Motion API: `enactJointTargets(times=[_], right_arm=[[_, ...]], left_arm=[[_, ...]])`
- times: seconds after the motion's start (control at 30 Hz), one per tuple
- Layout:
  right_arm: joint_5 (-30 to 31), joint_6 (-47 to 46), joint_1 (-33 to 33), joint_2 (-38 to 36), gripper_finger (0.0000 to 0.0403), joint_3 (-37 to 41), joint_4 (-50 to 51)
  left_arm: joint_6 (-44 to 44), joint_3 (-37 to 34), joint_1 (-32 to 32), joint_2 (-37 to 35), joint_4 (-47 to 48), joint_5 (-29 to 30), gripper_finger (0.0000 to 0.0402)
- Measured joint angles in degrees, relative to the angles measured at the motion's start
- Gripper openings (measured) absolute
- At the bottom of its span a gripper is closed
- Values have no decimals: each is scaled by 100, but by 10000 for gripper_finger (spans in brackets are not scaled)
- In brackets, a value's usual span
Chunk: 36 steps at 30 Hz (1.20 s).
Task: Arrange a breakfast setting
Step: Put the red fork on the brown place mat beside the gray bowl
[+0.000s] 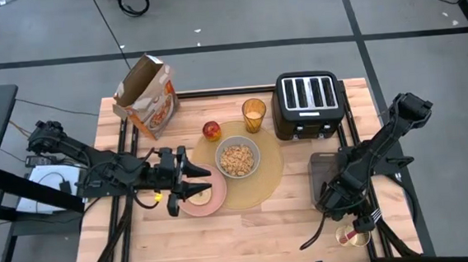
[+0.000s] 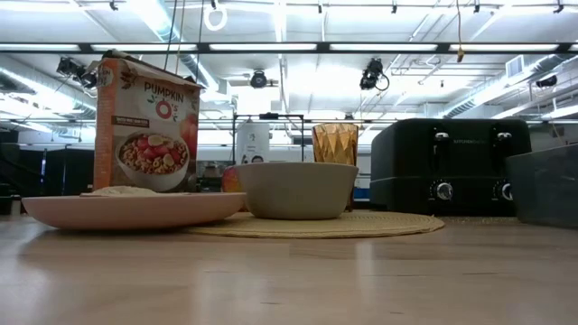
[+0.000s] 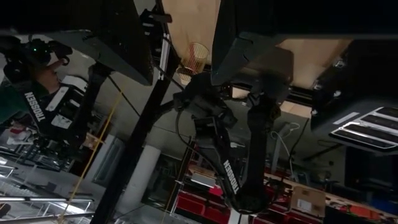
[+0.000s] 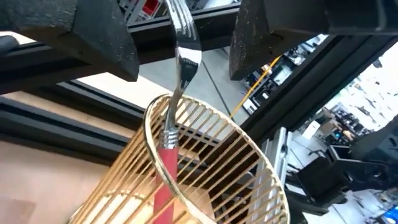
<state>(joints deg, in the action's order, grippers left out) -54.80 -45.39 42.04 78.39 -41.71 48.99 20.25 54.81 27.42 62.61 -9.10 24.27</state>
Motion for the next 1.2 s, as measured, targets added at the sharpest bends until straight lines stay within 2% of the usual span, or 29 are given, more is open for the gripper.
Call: enactJointTargets(times=[0.2,0.57,0.87,1.07,1.2], right_arm=[[224,148,43,0,212,0,9],[227,146,149,0,125,0,11],[-66,-111,131,0,69,-2,15],[-360,-336,65,0,14,-11,10],[-509,-519,11,0,18,-89,142]], left_arm=[[-7,0,0,0,-1,-2,169],[2,0,0,0,-4,-2,169],[0,0,0,1,-4,-7,169],[-2,0,0,1,-4,-9,169],[-2,0,0,0,-4,-9,169]])
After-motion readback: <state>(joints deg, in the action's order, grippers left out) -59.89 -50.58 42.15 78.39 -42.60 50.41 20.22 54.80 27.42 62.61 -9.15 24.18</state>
